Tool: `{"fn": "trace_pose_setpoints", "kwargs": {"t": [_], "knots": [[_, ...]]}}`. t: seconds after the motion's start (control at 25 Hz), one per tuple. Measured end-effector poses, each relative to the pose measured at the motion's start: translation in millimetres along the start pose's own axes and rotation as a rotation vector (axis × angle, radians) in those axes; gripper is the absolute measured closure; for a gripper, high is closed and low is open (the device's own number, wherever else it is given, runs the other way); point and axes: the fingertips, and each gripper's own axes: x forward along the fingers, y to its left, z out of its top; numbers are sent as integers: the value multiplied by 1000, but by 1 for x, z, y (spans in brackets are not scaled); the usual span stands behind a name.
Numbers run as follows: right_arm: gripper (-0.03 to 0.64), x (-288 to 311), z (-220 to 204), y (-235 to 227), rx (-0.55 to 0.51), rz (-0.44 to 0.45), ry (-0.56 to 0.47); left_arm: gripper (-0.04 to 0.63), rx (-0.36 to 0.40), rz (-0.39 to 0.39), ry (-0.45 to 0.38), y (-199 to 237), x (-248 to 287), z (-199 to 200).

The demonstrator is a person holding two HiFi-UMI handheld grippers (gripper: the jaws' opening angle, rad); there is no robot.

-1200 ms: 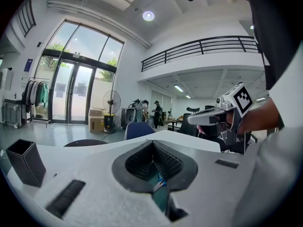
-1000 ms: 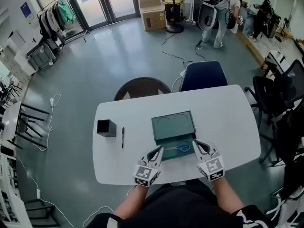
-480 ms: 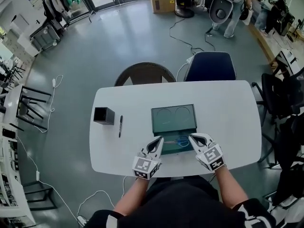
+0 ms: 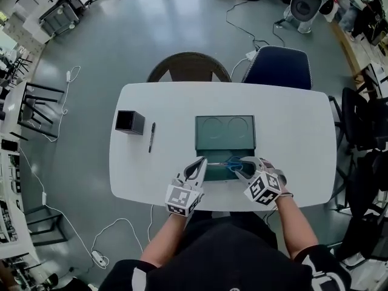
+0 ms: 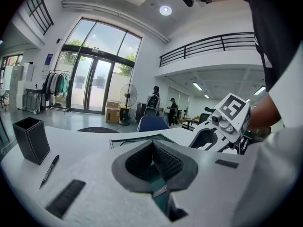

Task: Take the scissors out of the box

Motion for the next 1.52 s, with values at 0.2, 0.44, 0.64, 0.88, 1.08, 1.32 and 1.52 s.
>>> {"fn": "trace_pose_setpoints", "kwargs": {"t": [0.2, 0.44, 0.64, 0.88, 1.08, 1.32, 1.52], "knots": [[468, 26, -22, 11, -224, 70, 199, 583, -19, 24, 1, 5, -6, -9], [457, 48, -40, 21, -310, 153, 323, 583, -27, 59, 5, 12, -13, -15], [459, 67, -48, 20, -335, 162, 376, 583, -36, 98, -5, 22, -20, -11], [487, 79, -48, 22, -383, 177, 406, 583, -35, 108, -7, 24, -29, -19], [500, 88, -58, 21, -397, 184, 466, 583, -57, 131, 0, 24, -34, -19], [520, 90, -61, 25, -358, 223, 487, 583, -56, 142, -1, 24, -40, -19], [526, 90, -59, 24, -308, 233, 488, 583, -38, 120, -17, 21, -39, -23]]}}
